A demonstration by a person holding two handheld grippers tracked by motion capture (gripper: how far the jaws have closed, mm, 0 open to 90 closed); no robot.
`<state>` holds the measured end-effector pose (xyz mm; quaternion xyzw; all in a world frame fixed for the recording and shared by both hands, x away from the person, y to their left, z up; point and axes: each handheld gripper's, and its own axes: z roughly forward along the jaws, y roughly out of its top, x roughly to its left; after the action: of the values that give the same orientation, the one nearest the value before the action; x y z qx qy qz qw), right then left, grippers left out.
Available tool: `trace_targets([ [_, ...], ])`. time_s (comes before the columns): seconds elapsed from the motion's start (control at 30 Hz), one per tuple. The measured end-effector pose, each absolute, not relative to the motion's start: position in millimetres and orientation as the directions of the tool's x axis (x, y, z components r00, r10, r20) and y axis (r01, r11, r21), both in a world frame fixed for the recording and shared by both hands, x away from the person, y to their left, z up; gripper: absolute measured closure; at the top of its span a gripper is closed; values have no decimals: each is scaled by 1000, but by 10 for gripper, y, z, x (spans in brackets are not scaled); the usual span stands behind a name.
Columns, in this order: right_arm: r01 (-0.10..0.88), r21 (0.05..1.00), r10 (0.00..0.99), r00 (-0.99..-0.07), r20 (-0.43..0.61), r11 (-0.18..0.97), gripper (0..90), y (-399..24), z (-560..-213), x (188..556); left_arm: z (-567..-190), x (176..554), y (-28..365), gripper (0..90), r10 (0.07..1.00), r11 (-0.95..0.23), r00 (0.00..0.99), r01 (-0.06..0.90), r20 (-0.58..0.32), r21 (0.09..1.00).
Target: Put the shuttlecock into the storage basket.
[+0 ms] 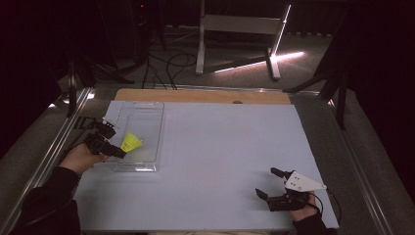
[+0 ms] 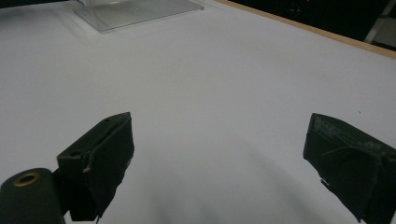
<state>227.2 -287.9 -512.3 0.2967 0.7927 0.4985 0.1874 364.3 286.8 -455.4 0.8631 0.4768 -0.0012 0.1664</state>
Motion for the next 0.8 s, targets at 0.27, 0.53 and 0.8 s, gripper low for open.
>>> trace_targets([
  [0.27, 277, 905, 656, -755, -4, 324, 86, -2880, -5123, 2275, -4405, 3659, 2869, 569, 834, -461, 529, 825, -160, 327],
  [0.53, 278, 903, 655, -755, -4, 326, 86, -2880, -5121, 2274, -4265, 3637, 2807, 341, 825, -475, 548, 805, -139, 355],
  [0.8, 278, 904, 657, -754, -3, 324, 86, -2880, -5121, 2273, -4188, 3625, 2725, 222, 804, -483, 572, 786, -160, 386],
])
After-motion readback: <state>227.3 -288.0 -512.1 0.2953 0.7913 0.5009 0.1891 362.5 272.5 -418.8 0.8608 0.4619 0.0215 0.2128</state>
